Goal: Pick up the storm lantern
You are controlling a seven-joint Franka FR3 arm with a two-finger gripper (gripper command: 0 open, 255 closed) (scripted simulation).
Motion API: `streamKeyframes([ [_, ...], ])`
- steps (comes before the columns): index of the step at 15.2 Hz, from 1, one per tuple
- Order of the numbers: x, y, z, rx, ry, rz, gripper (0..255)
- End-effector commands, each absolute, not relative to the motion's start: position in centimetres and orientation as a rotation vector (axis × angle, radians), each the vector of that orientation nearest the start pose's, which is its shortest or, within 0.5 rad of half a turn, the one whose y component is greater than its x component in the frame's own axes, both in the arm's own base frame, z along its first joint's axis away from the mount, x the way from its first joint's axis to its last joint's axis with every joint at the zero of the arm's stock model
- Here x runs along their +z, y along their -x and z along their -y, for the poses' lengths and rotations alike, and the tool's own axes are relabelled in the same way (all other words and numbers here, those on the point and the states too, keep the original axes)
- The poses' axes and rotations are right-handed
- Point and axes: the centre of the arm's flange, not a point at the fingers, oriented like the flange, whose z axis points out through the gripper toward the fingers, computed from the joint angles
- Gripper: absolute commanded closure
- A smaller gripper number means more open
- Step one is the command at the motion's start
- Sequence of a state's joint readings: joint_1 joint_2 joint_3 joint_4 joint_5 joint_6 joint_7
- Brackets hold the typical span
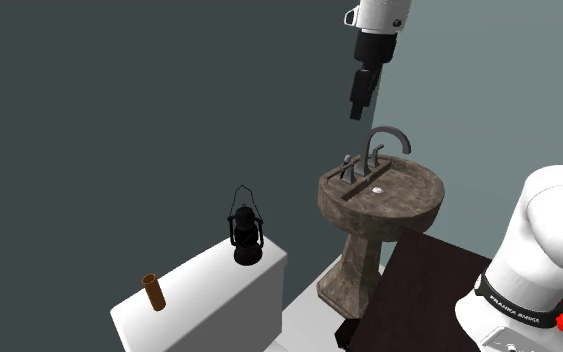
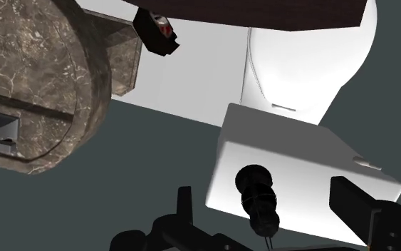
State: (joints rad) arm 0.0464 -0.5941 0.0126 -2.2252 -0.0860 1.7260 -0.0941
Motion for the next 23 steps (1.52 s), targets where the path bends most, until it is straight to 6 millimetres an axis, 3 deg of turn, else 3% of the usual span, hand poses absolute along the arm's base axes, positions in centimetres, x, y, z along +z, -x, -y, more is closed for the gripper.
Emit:
streamKeyframes([
  [1,58.6,-40.2,-1.9,-0.129,3.218,0.301,0],
  [12,50.1,-52.5,-5.1,-0.003,3.187,0.52,0],
  [23,40.5,-63.6,-9.7,0.122,3.136,0.736,0],
])
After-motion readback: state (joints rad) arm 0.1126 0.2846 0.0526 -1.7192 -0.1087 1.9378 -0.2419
